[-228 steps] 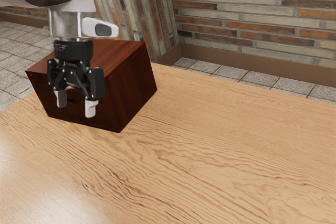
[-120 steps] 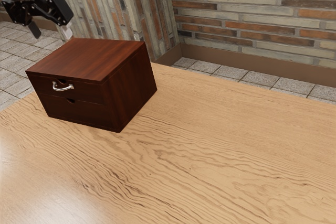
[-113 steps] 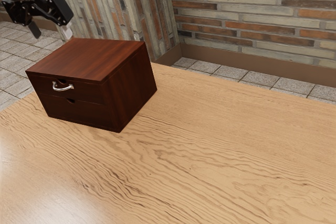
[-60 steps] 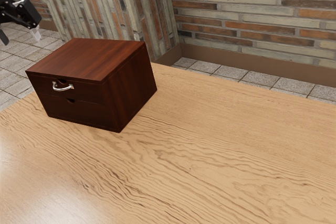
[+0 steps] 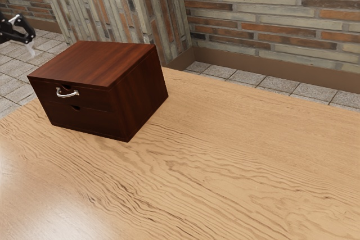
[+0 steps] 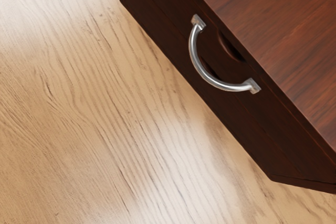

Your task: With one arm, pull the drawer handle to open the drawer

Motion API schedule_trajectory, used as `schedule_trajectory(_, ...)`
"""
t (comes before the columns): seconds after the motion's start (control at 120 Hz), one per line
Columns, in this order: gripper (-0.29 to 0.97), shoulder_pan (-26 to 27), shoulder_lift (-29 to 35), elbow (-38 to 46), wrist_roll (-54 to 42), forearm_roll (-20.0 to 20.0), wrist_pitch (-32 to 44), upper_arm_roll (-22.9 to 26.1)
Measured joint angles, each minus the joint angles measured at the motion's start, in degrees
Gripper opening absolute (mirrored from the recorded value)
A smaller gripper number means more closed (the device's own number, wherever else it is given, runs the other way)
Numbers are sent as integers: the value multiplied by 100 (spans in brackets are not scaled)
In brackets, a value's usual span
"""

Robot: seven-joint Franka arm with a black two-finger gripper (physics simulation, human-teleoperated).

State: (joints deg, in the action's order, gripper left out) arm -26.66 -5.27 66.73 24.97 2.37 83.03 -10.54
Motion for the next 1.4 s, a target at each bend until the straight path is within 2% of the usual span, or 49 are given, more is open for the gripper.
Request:
schedule_trajectory(0.258, 68, -101, 228, 938, 1604, 107, 1348, -44)
schedule_trajectory(0.583, 68, -62, 336, 2208, 2882, 210, 2764, -62)
schedule_trajectory(0.833, 68, -53, 366, 2945, 3498, 249, 3684, -70)
schedule_trajectory(1.4, 64, -86, 407, 3761, 4215, 334, 5210, -57)
